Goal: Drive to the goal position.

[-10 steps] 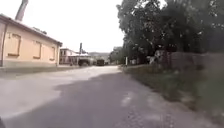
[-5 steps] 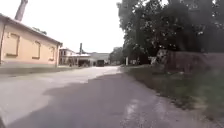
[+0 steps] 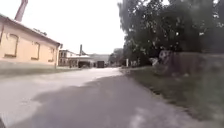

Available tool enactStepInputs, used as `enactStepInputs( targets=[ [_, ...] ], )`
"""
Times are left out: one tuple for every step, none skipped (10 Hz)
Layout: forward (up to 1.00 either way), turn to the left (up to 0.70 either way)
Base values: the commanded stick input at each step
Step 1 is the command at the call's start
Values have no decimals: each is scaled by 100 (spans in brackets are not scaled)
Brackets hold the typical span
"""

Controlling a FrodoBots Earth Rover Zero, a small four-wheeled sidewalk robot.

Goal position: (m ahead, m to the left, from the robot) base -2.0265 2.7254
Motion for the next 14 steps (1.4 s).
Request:
enactStepInputs(
  targets=[
    [70, 0],
    [70, 0],
    [70, 0],
    [70, 0],
    [70, 0],
    [70, 0],
    [70, 0],
    [70, 0],
    [70, 0],
    [70, 0],
    [70, 0],
    [70, 0],
    [70, 0],
    [70, 0]
  ],
)
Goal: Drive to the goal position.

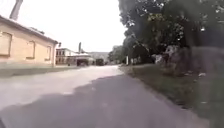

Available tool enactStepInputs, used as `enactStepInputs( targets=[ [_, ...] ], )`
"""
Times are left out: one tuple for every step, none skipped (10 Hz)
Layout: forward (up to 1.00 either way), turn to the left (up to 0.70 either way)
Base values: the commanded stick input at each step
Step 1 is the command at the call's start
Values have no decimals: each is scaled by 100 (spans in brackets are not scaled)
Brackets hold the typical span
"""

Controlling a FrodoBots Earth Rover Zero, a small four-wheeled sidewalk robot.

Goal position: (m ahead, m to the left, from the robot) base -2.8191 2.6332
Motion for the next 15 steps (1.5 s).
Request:
enactStepInputs(
  targets=[
    [70, 0],
    [70, 0],
    [70, 0],
    [70, 0],
    [70, 0],
    [70, 0],
    [70, 0],
    [70, 0],
    [70, 0],
    [70, 0],
    [70, 0],
    [70, 0],
    [70, 0],
    [70, 0],
    [70, 0]
  ],
)
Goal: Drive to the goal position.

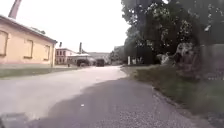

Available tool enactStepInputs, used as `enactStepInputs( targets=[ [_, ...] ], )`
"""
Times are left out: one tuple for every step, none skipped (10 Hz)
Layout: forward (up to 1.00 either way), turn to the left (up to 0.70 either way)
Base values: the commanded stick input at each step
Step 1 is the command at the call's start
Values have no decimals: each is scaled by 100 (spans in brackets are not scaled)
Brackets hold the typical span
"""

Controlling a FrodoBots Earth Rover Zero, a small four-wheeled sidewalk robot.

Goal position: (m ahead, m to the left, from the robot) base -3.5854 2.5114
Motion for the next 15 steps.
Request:
enactStepInputs(
  targets=[
    [70, 0],
    [70, 0],
    [70, 0],
    [70, 0],
    [70, 0],
    [70, 0],
    [70, 0],
    [70, 0],
    [70, 0],
    [70, 0],
    [70, 0],
    [70, 0],
    [70, 0],
    [70, 0],
    [70, 0]
  ],
)
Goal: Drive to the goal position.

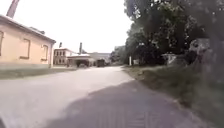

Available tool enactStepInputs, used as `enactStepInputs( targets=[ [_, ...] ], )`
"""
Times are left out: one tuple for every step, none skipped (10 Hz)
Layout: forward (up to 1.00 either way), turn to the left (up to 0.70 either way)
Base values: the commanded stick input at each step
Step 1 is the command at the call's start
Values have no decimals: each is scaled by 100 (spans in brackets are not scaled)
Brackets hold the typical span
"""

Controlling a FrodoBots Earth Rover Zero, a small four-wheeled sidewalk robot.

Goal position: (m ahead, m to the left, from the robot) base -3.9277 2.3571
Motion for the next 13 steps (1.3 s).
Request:
enactStepInputs(
  targets=[
    [70, 0],
    [70, 0],
    [70, 0],
    [70, 0],
    [70, 0],
    [70, 0],
    [70, 0],
    [70, 0],
    [70, 0],
    [70, 0],
    [70, 0],
    [70, 0],
    [70, 0]
  ],
)
